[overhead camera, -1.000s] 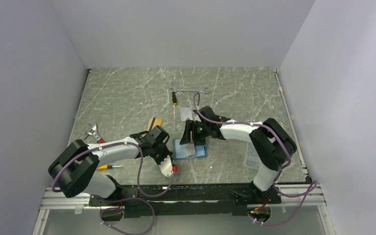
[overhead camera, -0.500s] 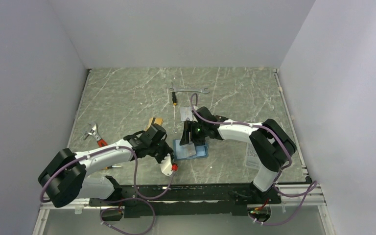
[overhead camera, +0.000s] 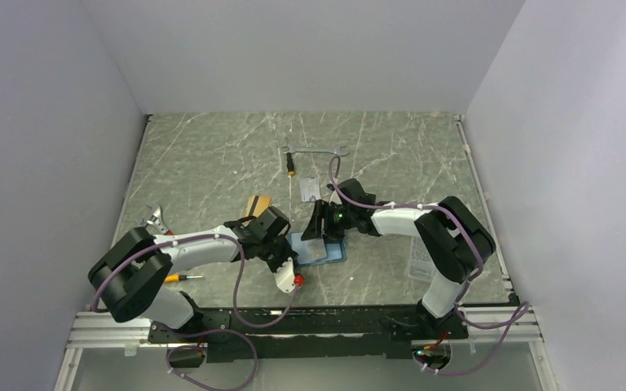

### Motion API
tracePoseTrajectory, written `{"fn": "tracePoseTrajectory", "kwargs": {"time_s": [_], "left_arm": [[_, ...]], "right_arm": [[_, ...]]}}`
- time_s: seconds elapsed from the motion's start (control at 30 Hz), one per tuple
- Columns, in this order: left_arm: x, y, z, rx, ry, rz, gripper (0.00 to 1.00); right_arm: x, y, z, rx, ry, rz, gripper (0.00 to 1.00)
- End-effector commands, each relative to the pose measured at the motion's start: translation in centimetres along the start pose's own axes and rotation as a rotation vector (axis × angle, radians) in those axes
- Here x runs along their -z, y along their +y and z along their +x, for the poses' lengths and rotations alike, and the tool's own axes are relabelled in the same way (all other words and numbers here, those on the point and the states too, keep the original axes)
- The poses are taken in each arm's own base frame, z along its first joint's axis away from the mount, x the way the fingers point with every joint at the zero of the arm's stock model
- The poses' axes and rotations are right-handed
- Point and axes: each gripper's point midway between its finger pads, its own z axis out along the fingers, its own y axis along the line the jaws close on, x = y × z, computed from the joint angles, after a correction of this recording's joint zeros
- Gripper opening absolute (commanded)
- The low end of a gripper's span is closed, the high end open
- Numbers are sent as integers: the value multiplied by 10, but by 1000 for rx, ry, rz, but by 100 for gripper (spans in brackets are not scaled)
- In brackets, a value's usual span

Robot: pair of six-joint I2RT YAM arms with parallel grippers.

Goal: Put the credit cards into the card holder
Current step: Insert the credit card into the card holder.

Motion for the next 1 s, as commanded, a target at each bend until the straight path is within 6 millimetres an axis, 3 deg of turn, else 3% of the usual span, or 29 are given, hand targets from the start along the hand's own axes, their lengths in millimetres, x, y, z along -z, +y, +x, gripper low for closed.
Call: {"fn": "tracePoseTrajectory", "kwargs": {"time_s": [0.0,0.23,0.33,0.57,0.97], "left_arm": [[-5,18,-7,-38,-16,-5,0],[-12,-5,-6,-62,3,91,0],[-16,-24,-2,-81,26,165,0],[-16,-56,1,-74,49,283,0],[-15,-62,-3,-61,53,278,0]], "right_arm": [[-10,-40,44,-53,135,98,58],[-6,-43,46,-61,133,95,59],[-5,-43,43,-53,131,99,59],[21,-57,31,-34,115,204,62],[43,-56,27,-3,92,275,62]]}}
